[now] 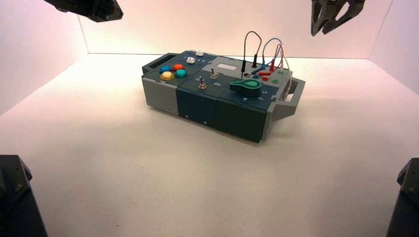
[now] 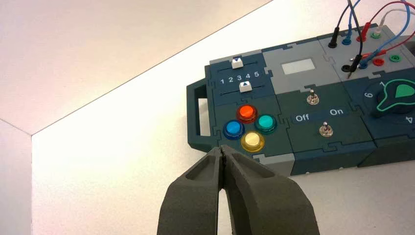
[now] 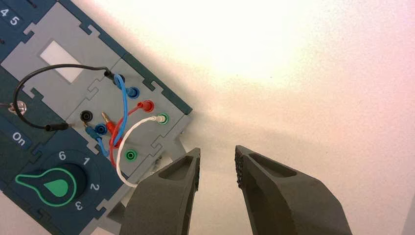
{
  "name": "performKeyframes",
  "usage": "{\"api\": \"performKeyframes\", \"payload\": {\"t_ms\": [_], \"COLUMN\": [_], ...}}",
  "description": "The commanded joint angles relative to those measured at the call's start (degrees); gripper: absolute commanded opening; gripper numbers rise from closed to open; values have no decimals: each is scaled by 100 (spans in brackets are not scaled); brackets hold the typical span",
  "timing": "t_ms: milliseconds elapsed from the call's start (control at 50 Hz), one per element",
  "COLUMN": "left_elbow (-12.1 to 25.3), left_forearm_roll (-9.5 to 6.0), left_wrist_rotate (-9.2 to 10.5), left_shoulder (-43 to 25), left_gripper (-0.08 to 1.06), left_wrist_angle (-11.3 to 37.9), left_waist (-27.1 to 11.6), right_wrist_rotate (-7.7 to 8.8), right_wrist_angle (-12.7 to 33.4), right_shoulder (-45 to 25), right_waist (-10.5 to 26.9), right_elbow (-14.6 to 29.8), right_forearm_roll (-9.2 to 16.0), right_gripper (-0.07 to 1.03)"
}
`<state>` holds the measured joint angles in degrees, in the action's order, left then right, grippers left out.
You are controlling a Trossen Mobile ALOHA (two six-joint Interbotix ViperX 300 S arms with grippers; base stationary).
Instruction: Move the box to the left.
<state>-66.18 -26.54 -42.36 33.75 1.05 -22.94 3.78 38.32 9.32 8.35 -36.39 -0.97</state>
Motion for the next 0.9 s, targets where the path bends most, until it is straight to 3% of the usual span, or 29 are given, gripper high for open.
{"api": "performKeyframes", "payload": {"t_ms": [20, 420, 500, 720, 900], "left_elbow": [44, 202, 404, 791, 993], "left_forearm_roll": [-18, -35, -62, -88, -105], "left_wrist_rotate": [9, 62, 149, 483, 624], "left_shoulder": [0, -9, 35, 35, 114], "left_gripper": [-3, -3, -3, -3, -3], "left_wrist_angle": [-53, 185, 562, 1248, 1468], "left_waist": [26, 26, 26, 26, 26], "right_wrist_rotate": [-18, -62, -141, -141, -290], "right_wrist_angle": [-53, 105, 299, 765, 686], "right_shoulder": [97, 105, 167, 545, 1187], "right_waist": [-18, -35, -35, 0, -18], "right_elbow": [79, 97, 132, 114, -255], "right_forearm_roll": [18, 62, 97, 141, 141], "right_gripper": [40, 40, 40, 40, 40]}}
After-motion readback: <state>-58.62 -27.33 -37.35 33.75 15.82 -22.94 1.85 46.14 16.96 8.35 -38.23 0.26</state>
